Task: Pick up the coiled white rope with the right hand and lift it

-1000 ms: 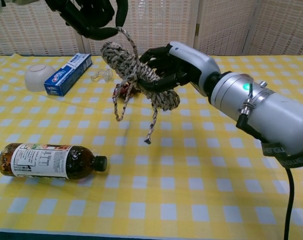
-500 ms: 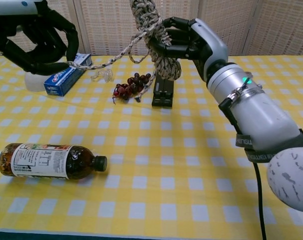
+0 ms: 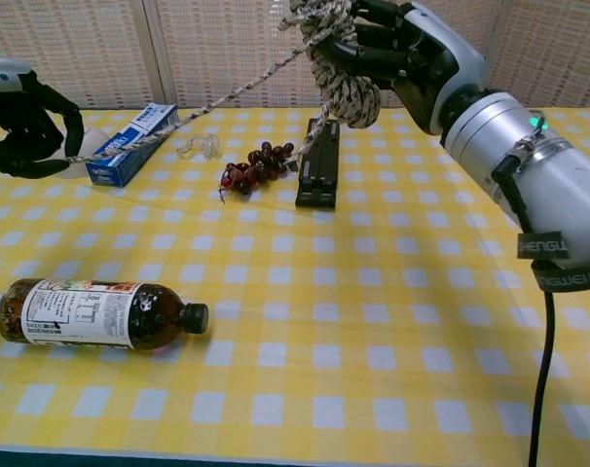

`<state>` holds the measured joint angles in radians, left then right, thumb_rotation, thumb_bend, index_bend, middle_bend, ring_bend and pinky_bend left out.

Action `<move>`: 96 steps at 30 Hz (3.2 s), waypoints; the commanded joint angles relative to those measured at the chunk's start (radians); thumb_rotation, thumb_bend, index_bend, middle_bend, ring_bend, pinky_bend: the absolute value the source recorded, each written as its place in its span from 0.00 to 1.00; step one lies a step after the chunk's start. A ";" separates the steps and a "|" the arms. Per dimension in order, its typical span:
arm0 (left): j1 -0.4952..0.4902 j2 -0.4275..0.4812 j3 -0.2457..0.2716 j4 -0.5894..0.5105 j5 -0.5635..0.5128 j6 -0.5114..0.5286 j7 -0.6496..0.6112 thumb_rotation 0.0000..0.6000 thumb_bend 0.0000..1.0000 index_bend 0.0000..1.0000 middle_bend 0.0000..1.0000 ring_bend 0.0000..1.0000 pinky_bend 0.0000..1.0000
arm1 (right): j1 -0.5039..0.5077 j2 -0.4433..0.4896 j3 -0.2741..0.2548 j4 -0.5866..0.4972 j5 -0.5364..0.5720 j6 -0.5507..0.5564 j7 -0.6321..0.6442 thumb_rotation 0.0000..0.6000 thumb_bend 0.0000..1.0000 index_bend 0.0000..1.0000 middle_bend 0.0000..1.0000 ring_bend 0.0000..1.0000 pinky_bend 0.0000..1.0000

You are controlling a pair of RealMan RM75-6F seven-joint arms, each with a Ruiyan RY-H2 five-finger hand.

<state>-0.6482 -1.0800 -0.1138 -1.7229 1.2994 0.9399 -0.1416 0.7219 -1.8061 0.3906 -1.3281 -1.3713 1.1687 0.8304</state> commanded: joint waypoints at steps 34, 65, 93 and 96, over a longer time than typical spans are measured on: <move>-0.149 -0.094 -0.094 0.067 -0.142 0.028 0.476 1.00 0.48 0.64 0.85 0.80 0.82 | 0.066 0.324 -0.227 -0.295 -0.152 -0.235 -0.145 1.00 0.61 0.82 0.68 0.72 0.65; -0.266 -0.213 -0.148 -0.159 -0.072 0.085 0.561 1.00 0.49 0.61 0.85 0.80 0.82 | 0.135 0.170 -0.115 -0.309 0.280 -0.418 -0.356 1.00 0.61 0.85 0.70 0.74 0.67; -0.097 -0.151 -0.012 -0.127 0.065 0.156 0.316 1.00 0.49 0.62 0.85 0.79 0.82 | -0.024 0.024 0.017 -0.206 0.130 -0.191 0.041 1.00 0.61 0.88 0.73 0.76 0.69; -0.088 -0.144 -0.009 -0.097 0.044 0.142 0.302 1.00 0.49 0.62 0.85 0.80 0.82 | -0.032 0.057 0.001 -0.202 0.060 -0.198 0.125 1.00 0.61 0.88 0.73 0.77 0.69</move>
<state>-0.7411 -1.2284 -0.1246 -1.8281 1.3506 1.0872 0.1668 0.7053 -1.7809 0.4050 -1.5362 -1.2502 0.9803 0.8905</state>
